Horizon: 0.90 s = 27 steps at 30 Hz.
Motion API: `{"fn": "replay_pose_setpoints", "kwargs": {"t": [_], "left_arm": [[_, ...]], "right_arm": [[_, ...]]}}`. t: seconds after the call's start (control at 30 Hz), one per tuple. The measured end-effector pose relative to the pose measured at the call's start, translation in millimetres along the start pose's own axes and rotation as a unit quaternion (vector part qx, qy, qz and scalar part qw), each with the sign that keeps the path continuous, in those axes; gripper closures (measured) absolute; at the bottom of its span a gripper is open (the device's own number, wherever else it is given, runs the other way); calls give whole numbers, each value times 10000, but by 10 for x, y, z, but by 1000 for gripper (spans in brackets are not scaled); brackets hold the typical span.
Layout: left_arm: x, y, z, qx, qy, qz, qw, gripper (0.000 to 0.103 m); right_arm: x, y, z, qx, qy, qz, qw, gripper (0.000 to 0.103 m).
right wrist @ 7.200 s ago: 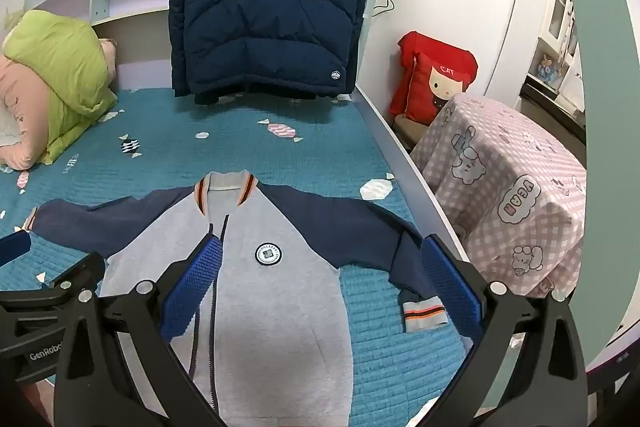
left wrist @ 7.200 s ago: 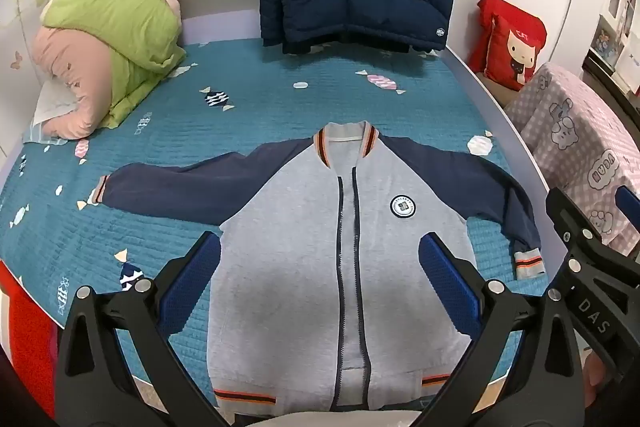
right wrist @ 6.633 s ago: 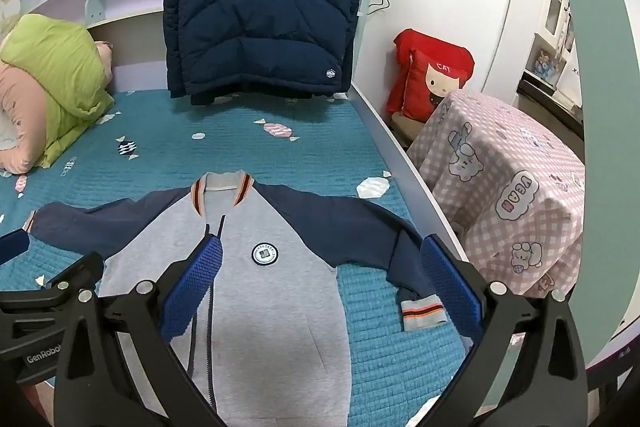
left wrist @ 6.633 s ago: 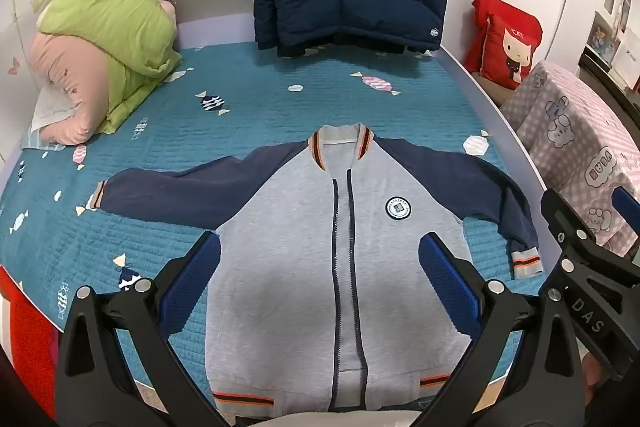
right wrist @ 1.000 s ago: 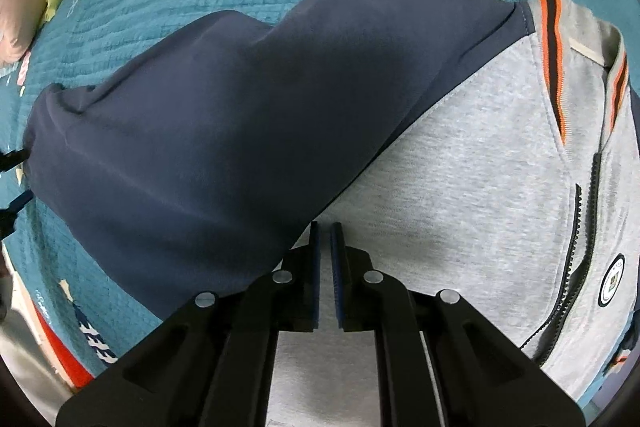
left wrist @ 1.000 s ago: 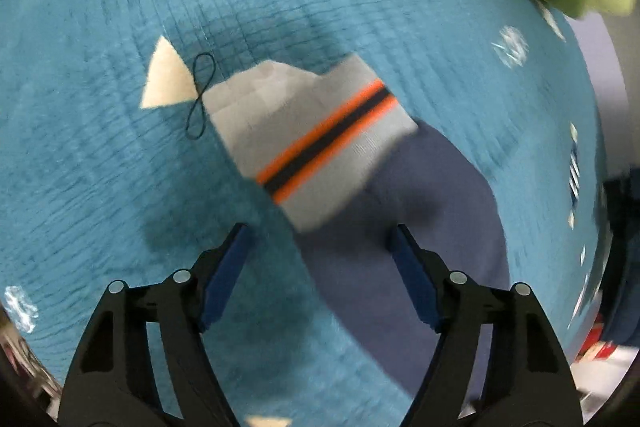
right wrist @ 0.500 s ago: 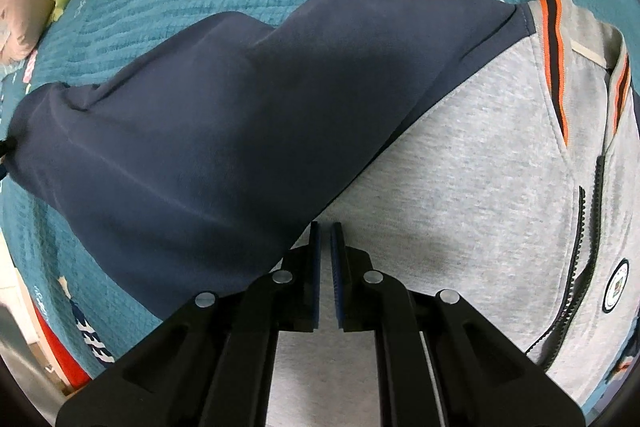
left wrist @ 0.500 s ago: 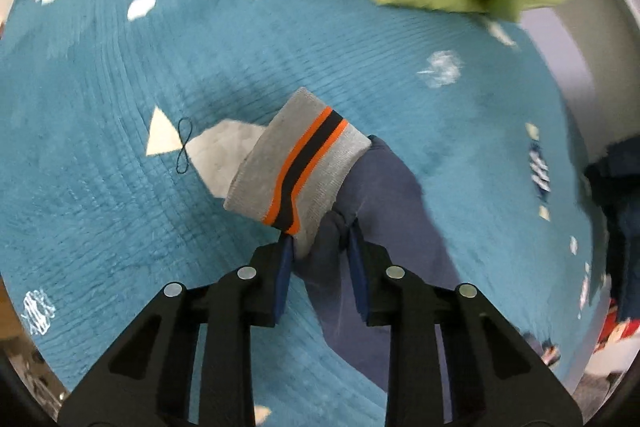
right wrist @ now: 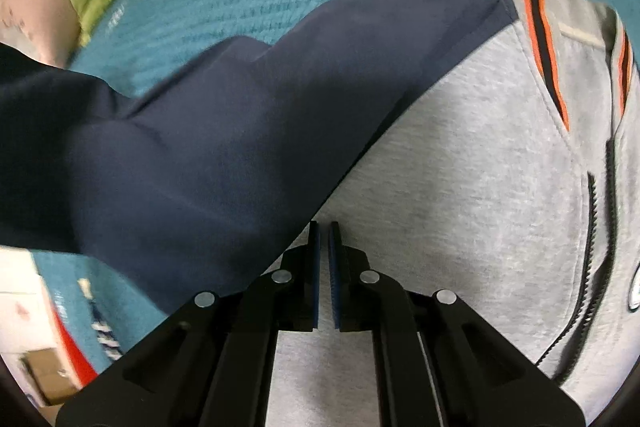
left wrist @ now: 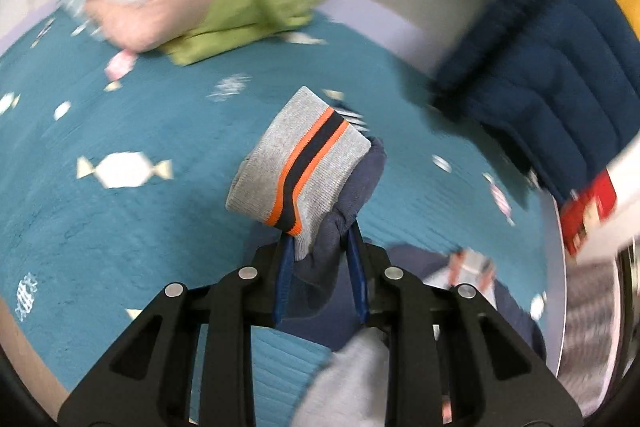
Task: Fold large clothes
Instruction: 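Carry the sleeve across the jacket front with the left tool and open it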
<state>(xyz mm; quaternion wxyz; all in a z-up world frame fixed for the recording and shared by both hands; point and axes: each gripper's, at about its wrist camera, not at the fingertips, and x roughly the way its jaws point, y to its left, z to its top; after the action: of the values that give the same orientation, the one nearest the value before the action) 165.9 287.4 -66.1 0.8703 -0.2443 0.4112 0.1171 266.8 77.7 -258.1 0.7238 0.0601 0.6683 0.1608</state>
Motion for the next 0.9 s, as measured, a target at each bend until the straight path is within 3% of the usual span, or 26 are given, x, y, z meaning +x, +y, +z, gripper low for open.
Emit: {"fn": "replay_pose_setpoints", "kwargs": {"t": [0.23,0.37,0.53,0.63,0.73,0.9], "left_arm": [[159,-1017,-507,961,298,-195,9947,78],[390,-1546,-841,1432,553,-245,9879,78],[666,-2122,-1307,2048,775,-453,9747,78],[953,-2381,-1625,2430,949,-352,9647,78],[1231,-2561,-1947,2761,1233,-304,9527,78],[1478,-2782,-2370,2999,1565,-347,9404,78]], "right_arm": [[-586,-231,-118,507,-409,420,9970,99],[-977,-735,-271,1110,-815,477,9893,99],[-1448,-1459,-555,1881,-1113,178,9756,99],[-1780,-1873,-845,2252,-1349,-4,9649,99],[-1942,-2069,-1047,2483,-1436,-210,9577,99],[-1989,-2236,-1174,2730,-1459,-328,9503,99]]}}
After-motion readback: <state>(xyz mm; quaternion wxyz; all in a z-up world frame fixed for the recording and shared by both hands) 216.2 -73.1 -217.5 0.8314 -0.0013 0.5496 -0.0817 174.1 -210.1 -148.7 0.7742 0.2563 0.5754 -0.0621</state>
